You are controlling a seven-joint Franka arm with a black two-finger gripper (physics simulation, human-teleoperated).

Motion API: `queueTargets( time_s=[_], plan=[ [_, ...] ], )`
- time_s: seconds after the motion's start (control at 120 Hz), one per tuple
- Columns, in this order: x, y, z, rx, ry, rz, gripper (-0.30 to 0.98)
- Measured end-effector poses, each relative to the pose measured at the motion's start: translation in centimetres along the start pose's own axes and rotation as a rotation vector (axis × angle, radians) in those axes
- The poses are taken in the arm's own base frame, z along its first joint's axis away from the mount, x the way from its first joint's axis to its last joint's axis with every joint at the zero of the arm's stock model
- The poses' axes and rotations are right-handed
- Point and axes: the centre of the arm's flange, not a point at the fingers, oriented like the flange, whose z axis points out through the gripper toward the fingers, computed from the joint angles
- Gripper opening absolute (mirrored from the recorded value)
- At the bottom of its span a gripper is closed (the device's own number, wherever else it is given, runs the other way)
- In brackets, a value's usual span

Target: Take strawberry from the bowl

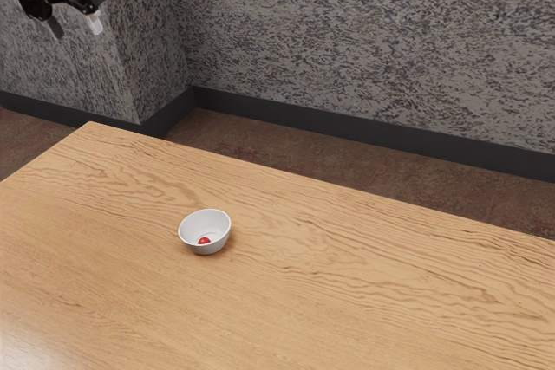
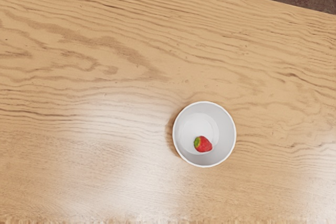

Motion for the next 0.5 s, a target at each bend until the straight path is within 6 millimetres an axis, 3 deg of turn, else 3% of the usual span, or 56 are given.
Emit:
queueTargets(
  time_s=[0.15,0.192,0.267,0.375,0.5],
  plan=[
    [0.2,-0.7,1.4,0.007,-0.029,-0.012,0.67],
    [0.9,-1.0,2.7,0.022,-0.052,-0.022,0.67],
    [3.4,-0.1,7.1,0.047,-0.113,-0.023,0.67],
    [7.5,6.4,16.4,0.097,-0.208,0.017,0.66],
    [9.8,10.9,26.2,0.096,-0.277,-0.053,0.66]
  ],
)
